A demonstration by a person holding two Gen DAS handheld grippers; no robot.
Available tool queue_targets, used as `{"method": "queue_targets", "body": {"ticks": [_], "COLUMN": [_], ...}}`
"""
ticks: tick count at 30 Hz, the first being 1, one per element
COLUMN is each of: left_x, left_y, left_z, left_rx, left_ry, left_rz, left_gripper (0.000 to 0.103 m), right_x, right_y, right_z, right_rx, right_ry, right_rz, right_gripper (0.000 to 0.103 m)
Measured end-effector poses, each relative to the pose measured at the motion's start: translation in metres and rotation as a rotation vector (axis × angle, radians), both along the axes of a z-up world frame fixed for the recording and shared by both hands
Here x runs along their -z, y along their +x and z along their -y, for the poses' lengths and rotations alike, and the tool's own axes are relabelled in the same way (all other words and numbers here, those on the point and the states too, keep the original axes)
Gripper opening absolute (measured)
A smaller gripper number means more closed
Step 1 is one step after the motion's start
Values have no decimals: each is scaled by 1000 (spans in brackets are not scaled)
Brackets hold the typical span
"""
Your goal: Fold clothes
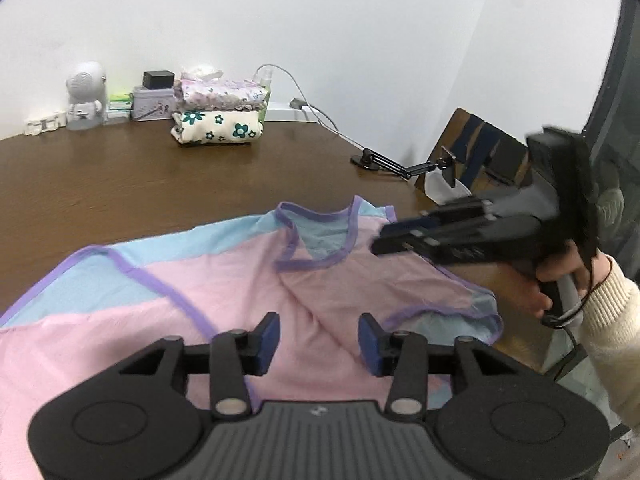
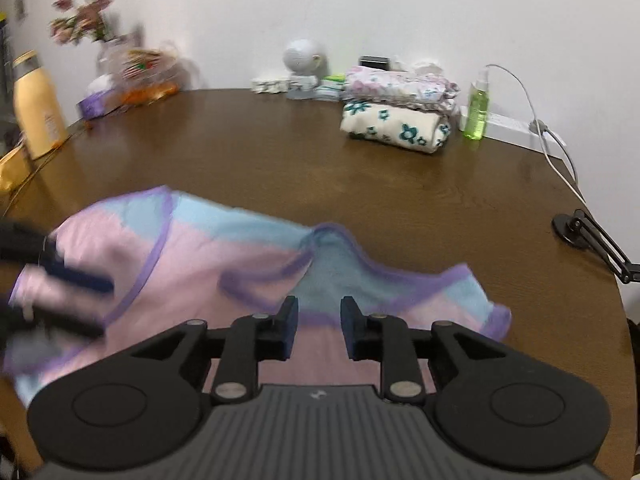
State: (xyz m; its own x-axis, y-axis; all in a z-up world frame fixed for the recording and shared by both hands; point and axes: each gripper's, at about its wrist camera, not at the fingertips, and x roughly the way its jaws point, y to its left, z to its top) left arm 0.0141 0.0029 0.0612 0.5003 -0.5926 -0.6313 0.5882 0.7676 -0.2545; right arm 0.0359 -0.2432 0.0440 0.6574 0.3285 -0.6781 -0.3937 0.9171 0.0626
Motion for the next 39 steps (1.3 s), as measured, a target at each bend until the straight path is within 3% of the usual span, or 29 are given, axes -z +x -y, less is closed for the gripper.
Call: {"method": "queue_targets", "body": {"ticks": [5,9,15,17,21,25,28,30,31,34,39], "left_x": [14,15,15,15,16,16,16,17,17,18,18], "left_y": [-25,-31,-38,-40,-44,-48,-49,-49,-49,-48,-61], "left_z": [-8,-14,-23,-25,-28,-31,-33,-35,-37,-38,-45], "left_rx": [23,-31,-75,-80,-89,-97,-96,-104,-109,-122,-102], "left_ry": [-6,-7,-5,-5,-6,-6,-9,-9,-9,-4,21], "left_rz": [-30,-34,-26,-25,-23,-18,-12,-15,-16,-22,-5], "left_gripper": [52,52,52,52,52,52,52,52,52,52,52], "right_x": [14,25,37,39,39,39,27,23,25,35,40], "right_y": [-64,-78,-76,-78,-84,-92,-106,-113,-113,-108,-115], "right_z": [-11,-33,-60,-59,-61,-66,-56,-46,-42,-37,-43], "right_rx": [-160,-205,-171,-141,-129,-141,-121,-99,-86,-70,-88], "right_ry": [82,77,23,43,82,57,72,87,99,133,123], "right_rz": [99,88,58,68,79,82,143,152,139,70,77], "right_gripper": [21,17,17,4,3,13,36,36,34,8,12]}}
